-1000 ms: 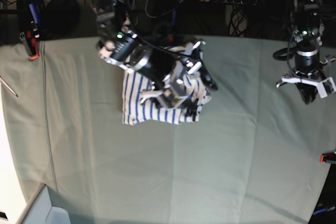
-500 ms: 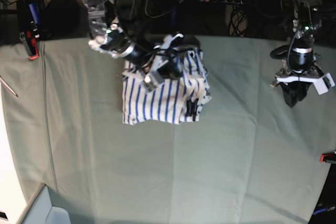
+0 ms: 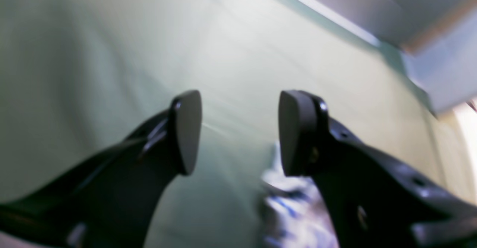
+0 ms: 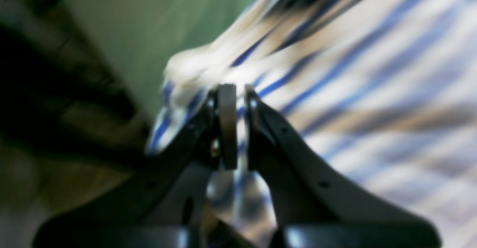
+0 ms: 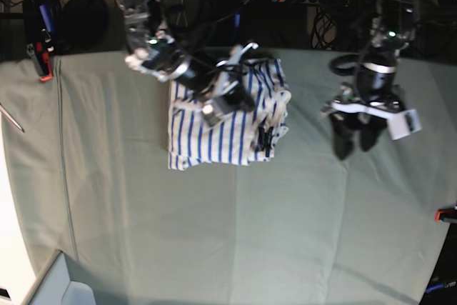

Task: Layout the t-shirt on the table in an organized manner, then fold the t-shirt properly
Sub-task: 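Press and square the folded bundle with both grippers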

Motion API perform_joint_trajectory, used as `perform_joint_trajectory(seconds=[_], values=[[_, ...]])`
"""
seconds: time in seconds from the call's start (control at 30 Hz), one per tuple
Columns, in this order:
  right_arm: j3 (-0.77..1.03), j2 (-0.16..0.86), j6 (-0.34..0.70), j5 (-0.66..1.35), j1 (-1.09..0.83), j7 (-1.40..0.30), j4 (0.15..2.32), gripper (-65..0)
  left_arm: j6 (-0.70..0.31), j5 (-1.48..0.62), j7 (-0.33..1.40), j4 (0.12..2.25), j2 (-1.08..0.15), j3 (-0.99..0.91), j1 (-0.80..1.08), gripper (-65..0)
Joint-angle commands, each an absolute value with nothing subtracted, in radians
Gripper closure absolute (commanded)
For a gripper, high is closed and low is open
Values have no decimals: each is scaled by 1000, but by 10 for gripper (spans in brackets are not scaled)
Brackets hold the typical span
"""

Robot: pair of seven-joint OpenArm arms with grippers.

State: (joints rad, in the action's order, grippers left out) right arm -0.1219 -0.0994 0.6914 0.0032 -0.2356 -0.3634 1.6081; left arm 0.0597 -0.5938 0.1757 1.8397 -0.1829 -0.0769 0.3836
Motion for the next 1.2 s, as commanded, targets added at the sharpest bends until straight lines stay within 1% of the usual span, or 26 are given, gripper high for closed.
perform_joint_trajectory(seconds=[0.0,0.1,0.3,0.57,0.67,0.7,0.73,0.83,0.9,0.93,1.03,1.17], values=[[-93,-94,698,19,-245,-348,1658,-27,51,-590,154,1854,-188,-47,372,-326],[-7,-65,698,21,-268,-349,1735,-27,53,-588,154,1828,-180,39,340,-326],[107,-35,698,21,-285,-355,1765,-27,53,-588,153,1649,-180,137,222,-326],[136,-35,698,21,-323,-351,1765,-27,53,-596,153,1452,-180,274,45,-325],[136,-35,698,21,-329,-354,1765,-27,53,-598,153,1395,-179,306,13,-323],[136,-35,698,19,-337,-354,1765,-27,53,-598,151,1382,-179,312,8,-308],[136,-35,698,19,-340,-352,1765,-27,53,-598,150,1371,-179,312,8,-279],[133,-35,698,19,-343,-352,1764,-27,50,-598,142,1316,-180,308,4,-154],[131,-35,698,19,-344,-354,1762,-27,47,-598,142,1265,-182,292,-22,-92],[131,-36,698,19,-344,-354,1761,-27,47,-598,142,1237,-180,283,-30,-82],[130,-38,698,19,-343,-352,1747,-27,45,-598,142,1167,-179,263,-62,-82],[130,-36,698,19,-341,-352,1728,-27,44,-599,142,1147,-176,268,-85,-82]])
